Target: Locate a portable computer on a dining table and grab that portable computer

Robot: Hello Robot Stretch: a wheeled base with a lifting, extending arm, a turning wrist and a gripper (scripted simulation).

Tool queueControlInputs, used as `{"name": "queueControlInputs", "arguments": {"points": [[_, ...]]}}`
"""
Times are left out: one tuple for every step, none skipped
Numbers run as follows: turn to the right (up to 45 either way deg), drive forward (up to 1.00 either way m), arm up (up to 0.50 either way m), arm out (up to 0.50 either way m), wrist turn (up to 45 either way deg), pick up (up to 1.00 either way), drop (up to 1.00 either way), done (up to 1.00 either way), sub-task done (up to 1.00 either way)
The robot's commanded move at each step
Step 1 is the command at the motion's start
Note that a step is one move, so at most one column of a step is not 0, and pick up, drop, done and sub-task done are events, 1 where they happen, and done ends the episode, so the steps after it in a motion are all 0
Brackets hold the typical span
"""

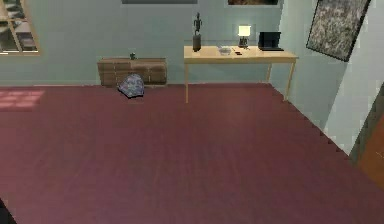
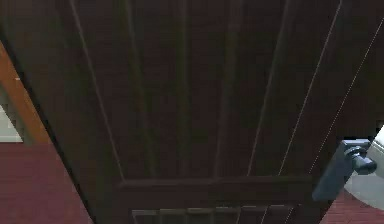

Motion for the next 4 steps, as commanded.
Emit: {"name": "queueControlInputs", "arguments": {"points": [[0.0, 1.0, 0.0, 0.0, 0.0, 0.0, 0.0, 0.0, 0.0], [-3.0, 0.0, 0.0, 0.0, 0.0, 0.0, 0.0, 0.0, 0.0], [0.0, 1.0, 0.0, 0.0, 0.0, 0.0, 0.0, 0.0, 0.0], [0.0, 0.3, 0.0, 0.0, 0.0, 0.0, 0.0, 0.0, 0.0]]}}
